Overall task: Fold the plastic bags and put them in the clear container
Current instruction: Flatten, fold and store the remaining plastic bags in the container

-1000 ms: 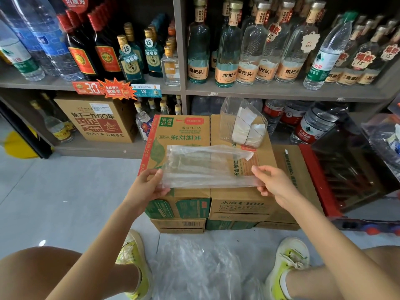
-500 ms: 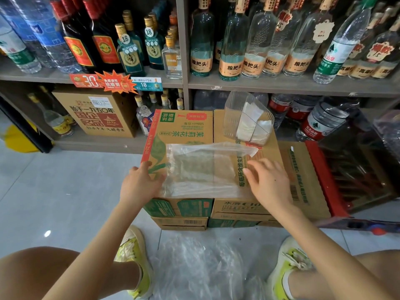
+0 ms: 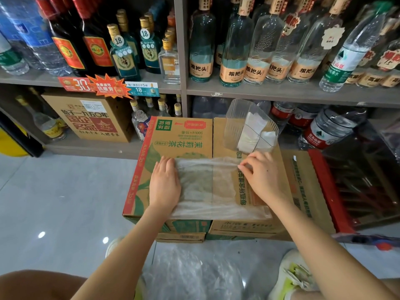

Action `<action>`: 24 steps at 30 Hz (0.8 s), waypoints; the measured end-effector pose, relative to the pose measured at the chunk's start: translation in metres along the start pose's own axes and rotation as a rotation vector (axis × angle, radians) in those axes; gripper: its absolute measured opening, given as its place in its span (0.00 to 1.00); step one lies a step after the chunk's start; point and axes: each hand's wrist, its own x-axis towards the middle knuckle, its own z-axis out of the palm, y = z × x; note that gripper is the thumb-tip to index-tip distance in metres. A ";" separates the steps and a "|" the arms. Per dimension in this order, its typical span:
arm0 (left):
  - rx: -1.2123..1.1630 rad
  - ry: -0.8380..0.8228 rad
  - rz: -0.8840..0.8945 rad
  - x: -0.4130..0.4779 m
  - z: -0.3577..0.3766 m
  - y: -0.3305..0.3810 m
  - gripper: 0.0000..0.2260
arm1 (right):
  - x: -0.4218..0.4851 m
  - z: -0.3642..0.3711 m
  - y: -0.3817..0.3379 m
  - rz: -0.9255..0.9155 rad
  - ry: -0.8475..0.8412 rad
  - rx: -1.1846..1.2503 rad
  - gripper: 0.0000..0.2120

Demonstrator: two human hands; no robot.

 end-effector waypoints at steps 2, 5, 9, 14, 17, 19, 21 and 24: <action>-0.014 -0.014 0.001 0.000 0.002 -0.005 0.11 | -0.001 -0.005 0.006 0.029 -0.065 0.063 0.08; -0.007 -0.046 0.028 -0.001 0.003 -0.006 0.13 | -0.003 -0.027 0.011 0.140 -0.234 0.334 0.08; 0.097 -0.111 0.076 0.000 0.003 -0.006 0.21 | 0.003 -0.050 0.013 0.267 -0.434 0.608 0.08; 0.185 -0.114 0.091 0.000 0.003 -0.007 0.26 | 0.011 -0.049 0.019 0.198 -0.547 0.181 0.09; 0.199 -0.124 0.093 0.000 0.005 -0.007 0.28 | 0.008 -0.049 0.010 0.074 -0.363 -0.241 0.13; 0.200 -0.127 0.092 0.000 0.006 -0.007 0.27 | 0.006 -0.045 -0.008 0.004 -0.228 -0.250 0.16; 0.205 -0.132 0.091 0.000 0.007 -0.008 0.27 | 0.004 -0.035 -0.037 -0.075 -0.266 -0.103 0.20; 0.214 -0.133 0.090 0.001 0.008 -0.009 0.27 | -0.009 -0.011 -0.068 -0.279 -0.497 -0.102 0.29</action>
